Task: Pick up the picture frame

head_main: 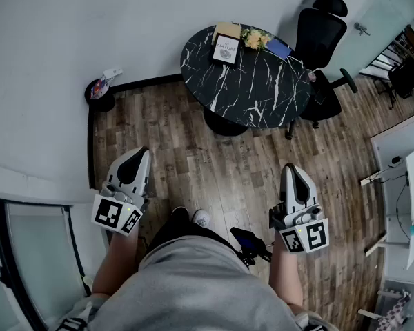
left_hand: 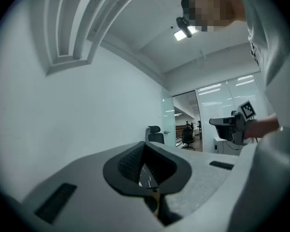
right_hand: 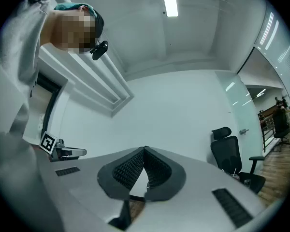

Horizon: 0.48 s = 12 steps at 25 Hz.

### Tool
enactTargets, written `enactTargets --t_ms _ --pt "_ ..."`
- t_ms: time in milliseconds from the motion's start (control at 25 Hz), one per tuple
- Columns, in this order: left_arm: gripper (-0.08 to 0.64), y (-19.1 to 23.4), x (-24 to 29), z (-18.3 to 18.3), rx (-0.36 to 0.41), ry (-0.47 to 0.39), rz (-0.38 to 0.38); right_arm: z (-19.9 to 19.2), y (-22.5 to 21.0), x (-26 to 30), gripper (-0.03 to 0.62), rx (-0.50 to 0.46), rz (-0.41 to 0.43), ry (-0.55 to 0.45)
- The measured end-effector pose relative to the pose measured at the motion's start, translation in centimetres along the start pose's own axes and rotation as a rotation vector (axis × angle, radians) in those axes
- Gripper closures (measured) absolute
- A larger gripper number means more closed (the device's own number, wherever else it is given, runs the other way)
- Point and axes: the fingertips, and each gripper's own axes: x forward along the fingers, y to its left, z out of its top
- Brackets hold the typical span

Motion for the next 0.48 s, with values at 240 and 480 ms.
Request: enactTargets --t_ms 240,480 --pt "0.554 -0.7 0.2 -0.1 0.008 -0.005 0.003 -0.1 -0.5 -0.7 0.566 -0.005 0.0 -0.002" --pt "0.554 -1.3 0.5 -0.6 0.011 -0.004 0.009 0.0 -1.4 -1.3 0.567 -0.009 -0.004 -0.012"
